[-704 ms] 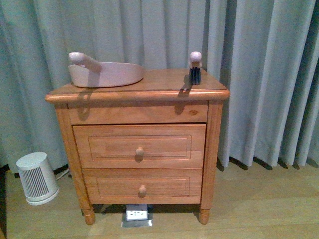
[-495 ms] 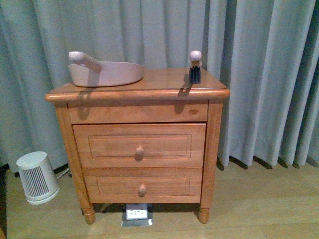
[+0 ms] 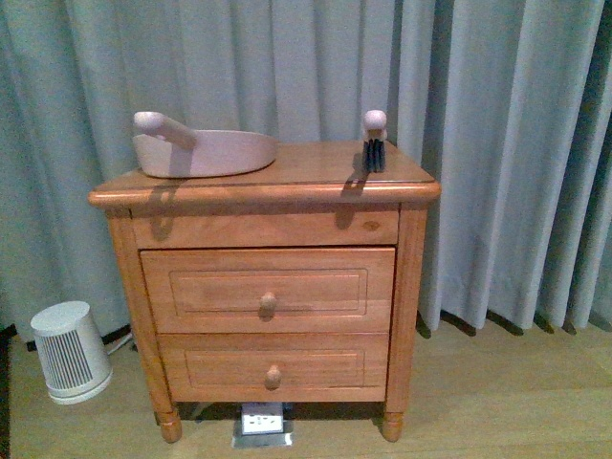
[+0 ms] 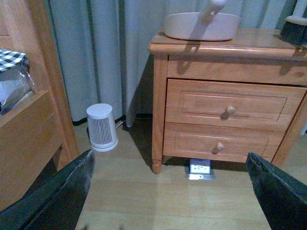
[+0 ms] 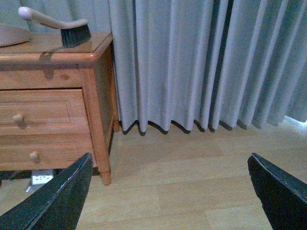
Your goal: Clean up trash
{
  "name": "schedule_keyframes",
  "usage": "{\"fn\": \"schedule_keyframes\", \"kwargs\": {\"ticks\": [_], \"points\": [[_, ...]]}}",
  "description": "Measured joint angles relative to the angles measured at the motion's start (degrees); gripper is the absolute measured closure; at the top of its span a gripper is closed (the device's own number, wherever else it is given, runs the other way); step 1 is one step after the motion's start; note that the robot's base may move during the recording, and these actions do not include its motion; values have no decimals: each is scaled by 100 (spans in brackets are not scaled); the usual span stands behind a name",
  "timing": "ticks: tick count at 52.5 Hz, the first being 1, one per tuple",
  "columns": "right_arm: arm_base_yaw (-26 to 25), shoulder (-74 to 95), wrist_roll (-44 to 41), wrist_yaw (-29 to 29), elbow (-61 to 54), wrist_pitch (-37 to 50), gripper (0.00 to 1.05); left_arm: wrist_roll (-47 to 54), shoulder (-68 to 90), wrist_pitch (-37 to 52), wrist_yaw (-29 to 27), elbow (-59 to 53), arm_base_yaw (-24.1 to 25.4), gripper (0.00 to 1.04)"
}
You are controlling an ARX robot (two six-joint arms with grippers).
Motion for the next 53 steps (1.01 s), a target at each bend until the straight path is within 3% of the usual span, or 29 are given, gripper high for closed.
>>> {"fn": "schedule_keyframes", "kwargs": {"ticks": [53], "points": [[0,0,-2,0,0,0,7,-2,-2,0,0,0,0,8]]}}
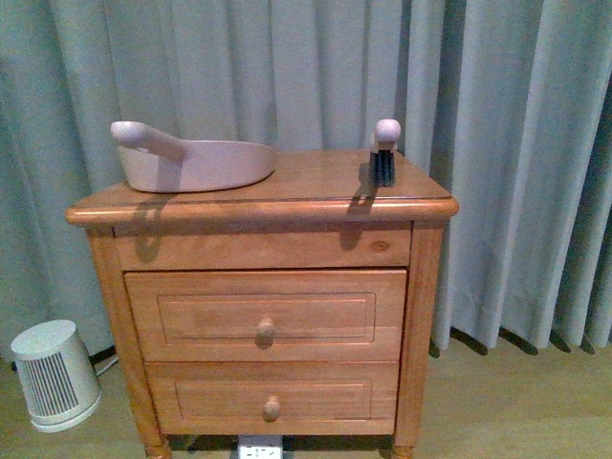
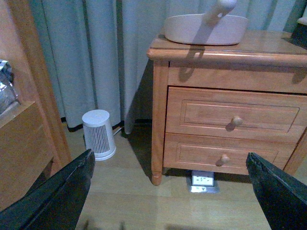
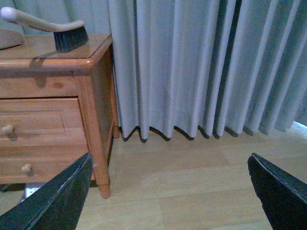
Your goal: Clean up trash
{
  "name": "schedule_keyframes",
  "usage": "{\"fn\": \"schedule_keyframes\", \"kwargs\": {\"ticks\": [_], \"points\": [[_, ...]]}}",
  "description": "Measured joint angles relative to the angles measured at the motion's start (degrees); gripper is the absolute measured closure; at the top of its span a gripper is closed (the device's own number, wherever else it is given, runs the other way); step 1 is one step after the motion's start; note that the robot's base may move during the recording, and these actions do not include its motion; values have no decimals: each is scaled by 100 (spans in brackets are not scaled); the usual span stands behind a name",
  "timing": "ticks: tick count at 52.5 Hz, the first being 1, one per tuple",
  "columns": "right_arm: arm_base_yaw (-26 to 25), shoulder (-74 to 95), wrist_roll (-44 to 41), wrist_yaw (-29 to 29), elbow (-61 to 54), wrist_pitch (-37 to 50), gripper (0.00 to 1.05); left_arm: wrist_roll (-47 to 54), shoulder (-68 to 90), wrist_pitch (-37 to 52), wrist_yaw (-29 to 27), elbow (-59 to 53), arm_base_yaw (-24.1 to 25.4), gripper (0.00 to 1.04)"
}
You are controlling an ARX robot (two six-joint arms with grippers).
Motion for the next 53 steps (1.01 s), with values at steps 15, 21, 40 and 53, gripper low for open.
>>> {"fn": "schedule_keyframes", "kwargs": {"ticks": [15,21,40,53], "points": [[0,0,0,0,0,0,7,2,0,0,0,0,0,8],[0,0,0,-2,0,0,7,2,0,0,0,0,0,8],[0,-2,0,0,0,-2,7,0,0,0,0,0,0,8],[0,-2,2,0,0,-2,7,2,0,0,0,0,0,8]]}}
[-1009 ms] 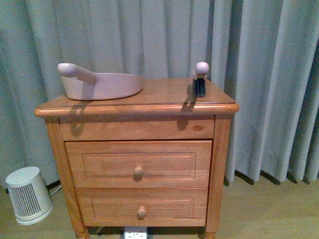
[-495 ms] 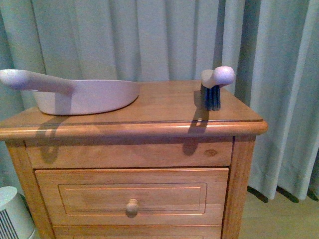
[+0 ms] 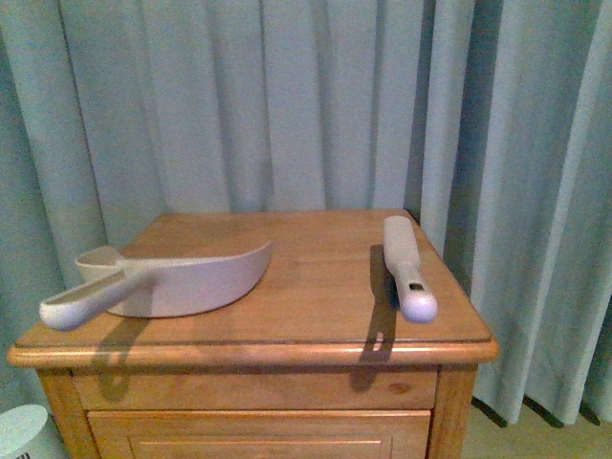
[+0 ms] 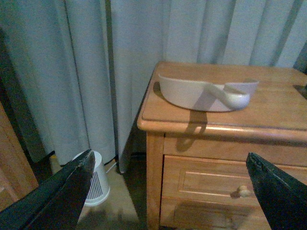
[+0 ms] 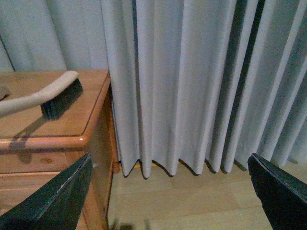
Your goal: Clean up trash
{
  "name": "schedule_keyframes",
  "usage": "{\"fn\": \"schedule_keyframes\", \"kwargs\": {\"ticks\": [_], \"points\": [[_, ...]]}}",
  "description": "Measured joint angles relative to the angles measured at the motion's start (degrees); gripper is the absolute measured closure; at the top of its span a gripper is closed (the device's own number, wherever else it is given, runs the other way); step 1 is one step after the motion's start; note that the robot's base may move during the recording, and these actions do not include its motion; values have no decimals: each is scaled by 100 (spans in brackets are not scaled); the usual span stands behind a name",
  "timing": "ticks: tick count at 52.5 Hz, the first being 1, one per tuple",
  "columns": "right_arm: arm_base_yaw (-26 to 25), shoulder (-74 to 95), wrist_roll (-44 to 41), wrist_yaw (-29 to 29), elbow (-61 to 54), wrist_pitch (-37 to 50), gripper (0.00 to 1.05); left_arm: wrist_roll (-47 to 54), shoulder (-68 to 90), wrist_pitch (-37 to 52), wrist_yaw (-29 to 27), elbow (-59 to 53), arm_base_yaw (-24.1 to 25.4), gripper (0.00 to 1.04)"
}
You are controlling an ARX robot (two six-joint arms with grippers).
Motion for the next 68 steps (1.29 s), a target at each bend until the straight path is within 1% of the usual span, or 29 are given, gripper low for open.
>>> {"fn": "schedule_keyframes", "kwargs": {"ticks": [5,6,8,10,12,14,17,21,26,30,36,44,51,68], "points": [[0,0,0,-2,0,0,7,-2,0,-2,-2,0,0,8],[0,0,0,0,0,0,7,-42,48,-72,-157,22,-39,8],[0,0,0,-4,0,0,7,-243,341,-448,-643,214,-140,8],[0,0,0,15,0,0,7,-402,752,-529,-879,385,-164,8],[0,0,-2,-7,0,0,7,-433,1364,-463,-920,664,-157,8],[0,0,0,-2,0,0,7,-417,2006,-352,-918,1027,-197,8],[0,0,0,0,0,0,7,-225,3318,-284,-903,2039,-365,8],[0,0,-2,-2,0,0,7,-122,4636,-544,-973,3206,-616,8],[0,0,-2,0,0,0,7,-208,5779,-1060,-916,4260,-876,8],[0,0,0,0,0,0,7,-345,6472,-1368,-935,4889,-1051,8],[0,0,0,0,0,0,7,-629,7381,-1572,-1019,5619,-1239,8],[0,0,0,0,0,0,7,-876,8461,-1650,-1215,6284,-1386,8],[0,0,0,0,0,0,7,-957,9036,-1679,-1296,6575,-1410,8],[0,0,0,0,0,0,7,-1029,9803,-1357,-1257,6695,-1429,8]]}}
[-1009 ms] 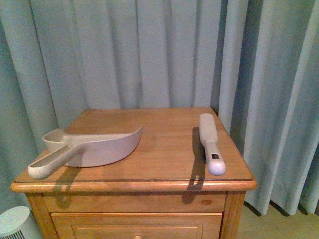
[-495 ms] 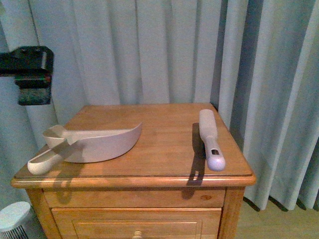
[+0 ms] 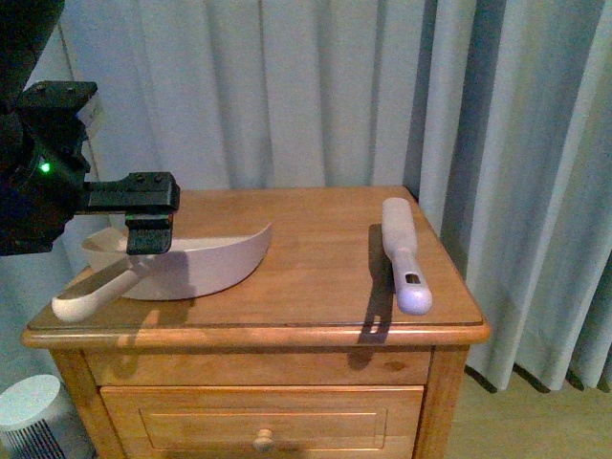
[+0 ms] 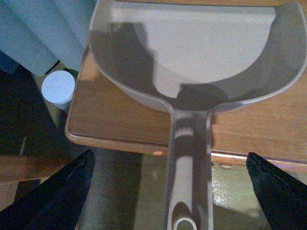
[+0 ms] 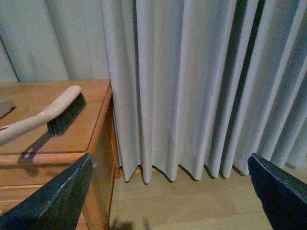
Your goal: Clean up trash
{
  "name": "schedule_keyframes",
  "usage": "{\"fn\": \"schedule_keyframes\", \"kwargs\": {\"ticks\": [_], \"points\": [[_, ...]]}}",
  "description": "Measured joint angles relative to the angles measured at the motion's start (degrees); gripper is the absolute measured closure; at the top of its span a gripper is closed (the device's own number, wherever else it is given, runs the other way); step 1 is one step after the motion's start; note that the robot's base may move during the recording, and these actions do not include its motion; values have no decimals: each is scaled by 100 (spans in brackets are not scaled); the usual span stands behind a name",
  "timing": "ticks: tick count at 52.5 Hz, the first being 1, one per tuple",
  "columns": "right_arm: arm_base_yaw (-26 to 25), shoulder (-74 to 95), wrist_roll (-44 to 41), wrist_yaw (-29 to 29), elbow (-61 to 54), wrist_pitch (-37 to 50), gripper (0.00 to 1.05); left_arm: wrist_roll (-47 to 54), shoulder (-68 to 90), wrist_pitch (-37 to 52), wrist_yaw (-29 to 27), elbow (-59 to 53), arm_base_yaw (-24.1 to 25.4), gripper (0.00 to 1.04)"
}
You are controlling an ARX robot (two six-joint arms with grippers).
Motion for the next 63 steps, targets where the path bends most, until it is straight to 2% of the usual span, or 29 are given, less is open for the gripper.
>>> {"fn": "schedule_keyframes", "kwargs": {"ticks": [30,58,63], "points": [[0,0,-2,0,0,0,7,457,476,789,101,-264,173,8],[0,0,0,0,0,0,7,586,603,1091,160,-485,170,8],[0,0,-2,0,0,0,7,612,603,1091,136,-503,170,29]]}}
